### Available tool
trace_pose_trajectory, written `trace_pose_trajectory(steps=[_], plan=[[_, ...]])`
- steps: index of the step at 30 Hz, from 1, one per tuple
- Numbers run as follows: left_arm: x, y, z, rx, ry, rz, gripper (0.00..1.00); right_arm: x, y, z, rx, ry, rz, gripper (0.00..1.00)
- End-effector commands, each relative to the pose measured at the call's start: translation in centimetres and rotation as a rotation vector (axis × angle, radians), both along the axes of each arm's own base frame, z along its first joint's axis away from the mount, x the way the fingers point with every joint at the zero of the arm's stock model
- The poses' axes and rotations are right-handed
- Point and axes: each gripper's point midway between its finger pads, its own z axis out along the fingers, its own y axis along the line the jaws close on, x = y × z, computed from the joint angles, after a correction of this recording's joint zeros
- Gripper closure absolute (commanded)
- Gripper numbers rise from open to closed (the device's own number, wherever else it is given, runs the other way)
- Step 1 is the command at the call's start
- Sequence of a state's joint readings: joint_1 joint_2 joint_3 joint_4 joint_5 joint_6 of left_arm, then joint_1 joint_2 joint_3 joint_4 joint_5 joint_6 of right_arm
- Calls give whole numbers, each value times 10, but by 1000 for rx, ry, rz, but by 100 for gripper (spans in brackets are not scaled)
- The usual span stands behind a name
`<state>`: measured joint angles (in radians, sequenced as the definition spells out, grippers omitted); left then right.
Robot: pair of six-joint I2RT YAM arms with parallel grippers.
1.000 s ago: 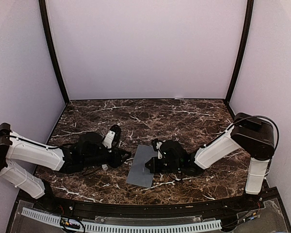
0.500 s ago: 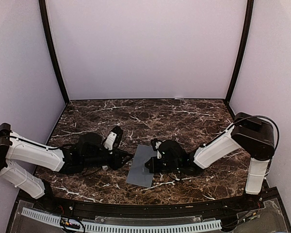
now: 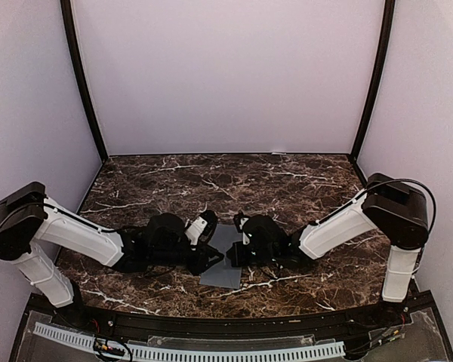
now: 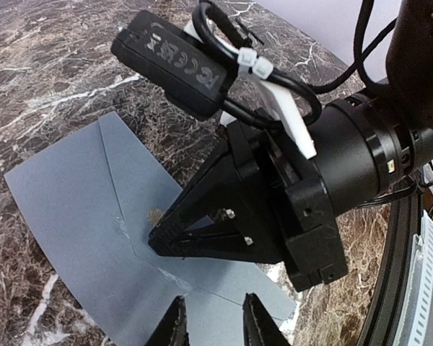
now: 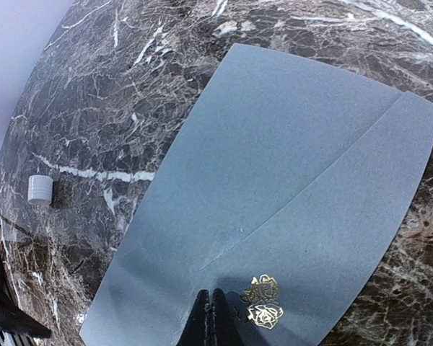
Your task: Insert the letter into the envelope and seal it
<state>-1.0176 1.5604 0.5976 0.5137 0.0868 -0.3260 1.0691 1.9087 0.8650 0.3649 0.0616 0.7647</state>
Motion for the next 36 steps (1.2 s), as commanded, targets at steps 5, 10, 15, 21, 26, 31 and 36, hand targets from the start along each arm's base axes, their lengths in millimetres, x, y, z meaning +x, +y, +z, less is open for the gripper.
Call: trace_pose_trajectory(steps=[5,10,15,21,26,31,36], plan=[[12,-14,-12,5,12,48,77,-2,-24,-17,-131,10,-25,100],[18,-17,-12,-29,23,89,78,-5,-26,-20,-130,16,-21,100],[25,-15,-18,-19,14,129,81,-6,-27,-20,-125,16,-20,100],[31,-17,-29,18,23,149,85,-6,-27,-20,-124,17,-19,100],[34,-17,-41,56,38,169,87,-6,-29,-18,-123,15,-24,100],[37,-18,-47,84,42,177,88,-5,-28,-17,-121,12,-26,100],[34,-24,-49,79,49,147,89,-5,-27,-17,-120,14,-24,100]])
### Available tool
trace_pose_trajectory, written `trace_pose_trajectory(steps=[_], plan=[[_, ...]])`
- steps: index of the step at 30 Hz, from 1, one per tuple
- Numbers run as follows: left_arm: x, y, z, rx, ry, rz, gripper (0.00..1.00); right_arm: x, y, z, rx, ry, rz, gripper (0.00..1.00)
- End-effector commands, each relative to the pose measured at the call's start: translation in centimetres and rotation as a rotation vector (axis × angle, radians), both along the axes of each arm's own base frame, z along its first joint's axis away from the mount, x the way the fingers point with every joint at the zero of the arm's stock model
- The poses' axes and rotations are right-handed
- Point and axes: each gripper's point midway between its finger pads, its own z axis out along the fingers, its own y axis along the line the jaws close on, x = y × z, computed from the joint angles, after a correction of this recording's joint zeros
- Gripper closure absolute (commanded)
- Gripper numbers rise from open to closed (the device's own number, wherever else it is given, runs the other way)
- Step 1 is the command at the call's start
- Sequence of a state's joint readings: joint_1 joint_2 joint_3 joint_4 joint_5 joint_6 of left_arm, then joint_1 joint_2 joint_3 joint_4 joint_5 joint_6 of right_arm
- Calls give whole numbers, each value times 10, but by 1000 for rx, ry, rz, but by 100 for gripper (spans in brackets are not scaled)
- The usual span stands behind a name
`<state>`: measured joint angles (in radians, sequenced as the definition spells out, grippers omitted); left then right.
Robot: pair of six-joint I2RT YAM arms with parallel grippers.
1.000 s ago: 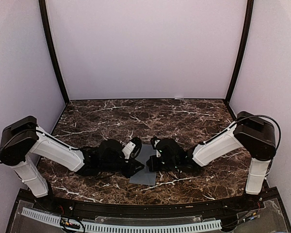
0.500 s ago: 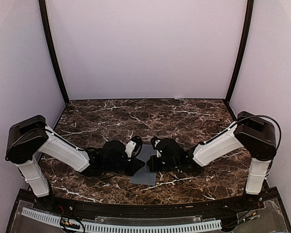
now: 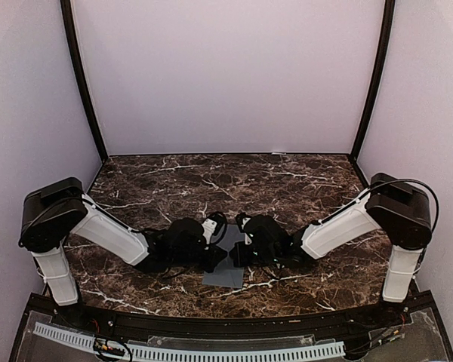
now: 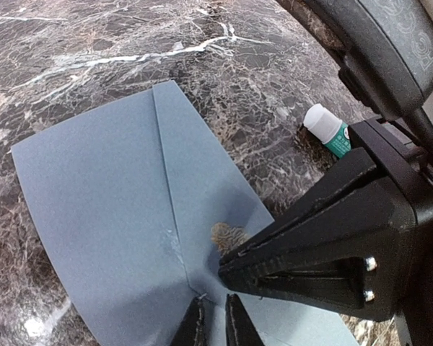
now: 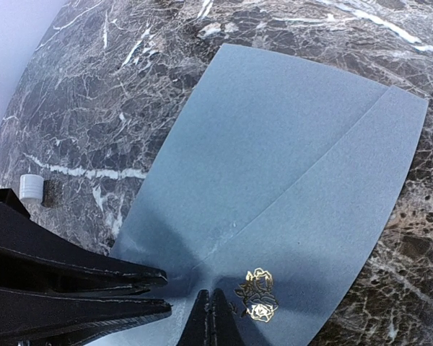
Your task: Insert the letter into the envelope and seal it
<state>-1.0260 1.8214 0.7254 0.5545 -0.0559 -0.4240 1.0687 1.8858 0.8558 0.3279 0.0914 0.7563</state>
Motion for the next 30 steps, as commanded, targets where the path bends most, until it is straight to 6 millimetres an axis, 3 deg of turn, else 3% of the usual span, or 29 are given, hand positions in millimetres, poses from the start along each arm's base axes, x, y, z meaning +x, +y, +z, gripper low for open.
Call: trace_pose_trajectory(steps=[1,8,19,30], plan=[[-1,-8,-1,5,3,-24,89,-6,-18,-17,-86,27,-8,100],[2,-15,-13,14,33,-17,89,-7,-19,-17,-84,28,-7,100],[11,-1,-28,122,36,52,98,-10,-18,-8,-60,18,13,100],[13,-2,-33,138,45,63,99,-33,-8,-11,-48,38,86,100]])
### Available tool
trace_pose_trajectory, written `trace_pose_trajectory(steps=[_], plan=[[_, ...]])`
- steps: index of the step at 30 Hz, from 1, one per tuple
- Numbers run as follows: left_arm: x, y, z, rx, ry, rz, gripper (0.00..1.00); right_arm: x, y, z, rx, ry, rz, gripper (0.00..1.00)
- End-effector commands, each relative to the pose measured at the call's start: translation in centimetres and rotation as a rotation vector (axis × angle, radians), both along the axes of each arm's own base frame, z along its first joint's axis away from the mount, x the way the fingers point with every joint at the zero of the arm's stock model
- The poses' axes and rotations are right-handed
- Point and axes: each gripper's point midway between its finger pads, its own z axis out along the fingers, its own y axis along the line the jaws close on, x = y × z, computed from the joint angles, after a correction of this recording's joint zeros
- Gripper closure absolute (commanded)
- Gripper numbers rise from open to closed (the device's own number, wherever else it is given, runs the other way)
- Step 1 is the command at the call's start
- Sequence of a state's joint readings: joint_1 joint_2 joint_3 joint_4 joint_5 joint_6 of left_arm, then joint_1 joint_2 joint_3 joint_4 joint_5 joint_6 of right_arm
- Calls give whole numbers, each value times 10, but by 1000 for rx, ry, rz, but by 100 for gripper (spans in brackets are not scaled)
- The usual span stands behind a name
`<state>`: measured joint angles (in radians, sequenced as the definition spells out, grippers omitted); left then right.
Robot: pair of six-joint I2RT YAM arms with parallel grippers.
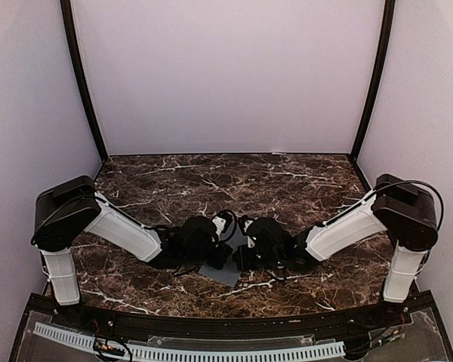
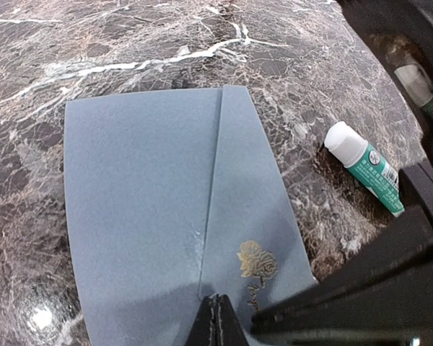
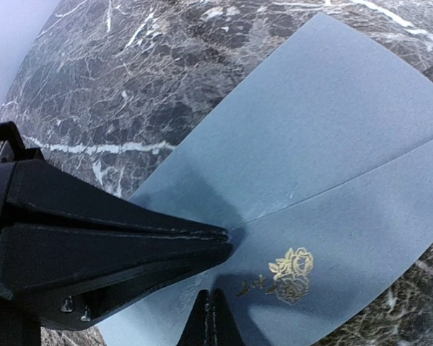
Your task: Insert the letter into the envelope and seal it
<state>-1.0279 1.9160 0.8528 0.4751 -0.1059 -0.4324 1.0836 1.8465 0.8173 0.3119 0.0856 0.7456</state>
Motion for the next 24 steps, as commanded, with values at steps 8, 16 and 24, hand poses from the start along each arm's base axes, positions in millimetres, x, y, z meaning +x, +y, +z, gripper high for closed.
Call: trace_pose_trajectory(steps=[8,16,24], plan=[[-6,13,-23,80,52,17,99,-33,11,-9,13,41,119,100],[-12,10,-14,54,41,-24,99,-36,2,29,129,-1,178,100],[-14,3,-2,37,1,-72,99,-7,-20,55,150,-52,109,100]])
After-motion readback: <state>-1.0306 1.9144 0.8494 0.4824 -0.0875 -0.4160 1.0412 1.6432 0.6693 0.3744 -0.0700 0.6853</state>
